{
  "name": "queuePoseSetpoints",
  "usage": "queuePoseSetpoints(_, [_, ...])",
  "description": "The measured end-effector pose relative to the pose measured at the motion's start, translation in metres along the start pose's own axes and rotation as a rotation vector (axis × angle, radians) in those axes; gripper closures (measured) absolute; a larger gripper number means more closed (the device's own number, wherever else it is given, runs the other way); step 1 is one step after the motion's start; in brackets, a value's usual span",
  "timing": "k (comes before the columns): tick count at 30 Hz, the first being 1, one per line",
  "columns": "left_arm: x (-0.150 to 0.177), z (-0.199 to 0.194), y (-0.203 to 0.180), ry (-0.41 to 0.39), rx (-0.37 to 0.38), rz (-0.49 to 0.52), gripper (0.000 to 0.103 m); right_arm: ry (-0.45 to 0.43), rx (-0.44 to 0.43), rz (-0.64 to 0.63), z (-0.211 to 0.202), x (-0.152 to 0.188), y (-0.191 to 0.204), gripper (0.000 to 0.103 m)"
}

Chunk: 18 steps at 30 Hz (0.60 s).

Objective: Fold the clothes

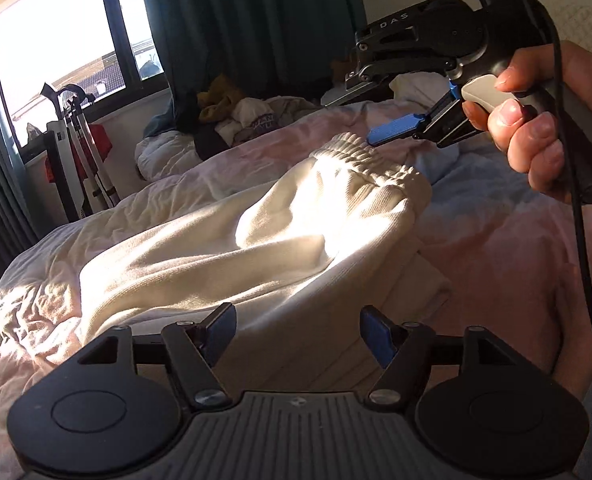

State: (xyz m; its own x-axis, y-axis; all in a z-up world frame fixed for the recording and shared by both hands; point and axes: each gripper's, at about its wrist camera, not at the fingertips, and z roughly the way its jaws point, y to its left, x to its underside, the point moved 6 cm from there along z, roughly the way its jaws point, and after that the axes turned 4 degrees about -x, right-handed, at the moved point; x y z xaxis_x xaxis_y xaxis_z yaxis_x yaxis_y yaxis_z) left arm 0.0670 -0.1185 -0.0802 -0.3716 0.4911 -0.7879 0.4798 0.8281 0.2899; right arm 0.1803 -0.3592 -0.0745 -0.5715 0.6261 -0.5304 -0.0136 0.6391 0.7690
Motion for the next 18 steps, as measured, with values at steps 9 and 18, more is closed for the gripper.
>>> queuePoseSetpoints(9, [0.016,0.017,0.010,-0.022,0.032,-0.027,0.054,0.116,-0.070,0.100,0.050,-0.006,-0.026,0.049])
queuePoseSetpoints(18, [0.014,0.025,0.016,-0.063,0.110,-0.089,0.097,-0.001,-0.105,0.006,0.048,-0.014,-0.005,0.085])
